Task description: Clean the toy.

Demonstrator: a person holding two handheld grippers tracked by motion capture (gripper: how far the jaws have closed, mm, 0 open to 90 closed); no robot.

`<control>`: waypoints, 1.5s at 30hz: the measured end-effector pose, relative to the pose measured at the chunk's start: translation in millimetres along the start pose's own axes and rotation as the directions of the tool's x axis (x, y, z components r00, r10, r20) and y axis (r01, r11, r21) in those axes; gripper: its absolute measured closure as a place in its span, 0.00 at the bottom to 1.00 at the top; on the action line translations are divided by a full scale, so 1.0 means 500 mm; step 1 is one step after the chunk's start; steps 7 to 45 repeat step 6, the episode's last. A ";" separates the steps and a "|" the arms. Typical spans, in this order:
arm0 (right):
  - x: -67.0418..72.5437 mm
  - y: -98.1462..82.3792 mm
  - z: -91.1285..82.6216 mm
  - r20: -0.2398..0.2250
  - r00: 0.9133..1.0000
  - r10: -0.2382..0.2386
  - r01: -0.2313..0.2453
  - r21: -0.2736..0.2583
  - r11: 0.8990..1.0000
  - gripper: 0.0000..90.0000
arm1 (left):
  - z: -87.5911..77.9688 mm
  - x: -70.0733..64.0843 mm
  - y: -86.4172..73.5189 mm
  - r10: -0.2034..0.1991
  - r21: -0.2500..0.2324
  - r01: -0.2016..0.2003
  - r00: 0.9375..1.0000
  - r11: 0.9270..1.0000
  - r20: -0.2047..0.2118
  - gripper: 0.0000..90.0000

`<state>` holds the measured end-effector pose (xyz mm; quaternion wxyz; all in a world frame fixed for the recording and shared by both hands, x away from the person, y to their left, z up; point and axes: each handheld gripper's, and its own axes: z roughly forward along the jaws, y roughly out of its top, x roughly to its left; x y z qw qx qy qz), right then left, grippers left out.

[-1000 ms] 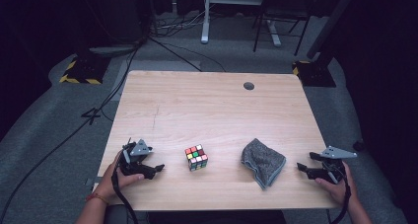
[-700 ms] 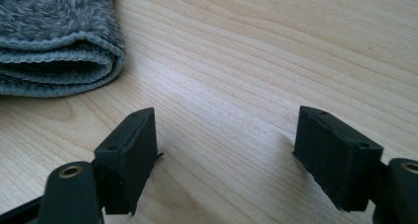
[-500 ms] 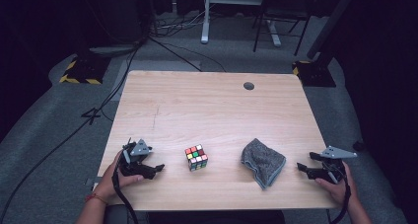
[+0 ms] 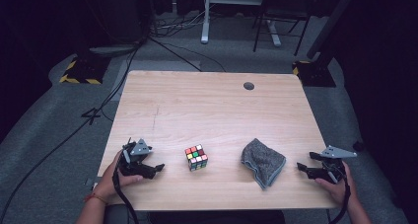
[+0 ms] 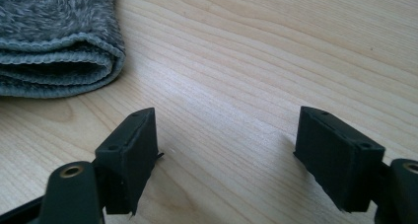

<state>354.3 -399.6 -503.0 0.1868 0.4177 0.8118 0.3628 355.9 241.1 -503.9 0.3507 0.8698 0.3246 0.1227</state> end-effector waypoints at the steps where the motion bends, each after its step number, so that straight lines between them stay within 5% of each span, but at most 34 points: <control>1: 0.000 0.000 0.000 0.000 1.000 0.001 -0.001 0.000 1.000 0.27 | 0.000 0.000 0.000 -0.002 0.000 0.002 1.000 1.000 0.000 0.17; 45: 0.000 0.000 0.000 0.001 1.000 0.000 0.000 0.000 1.000 0.27 | 0.001 0.000 0.000 -0.005 0.000 0.005 1.000 1.000 0.001 0.16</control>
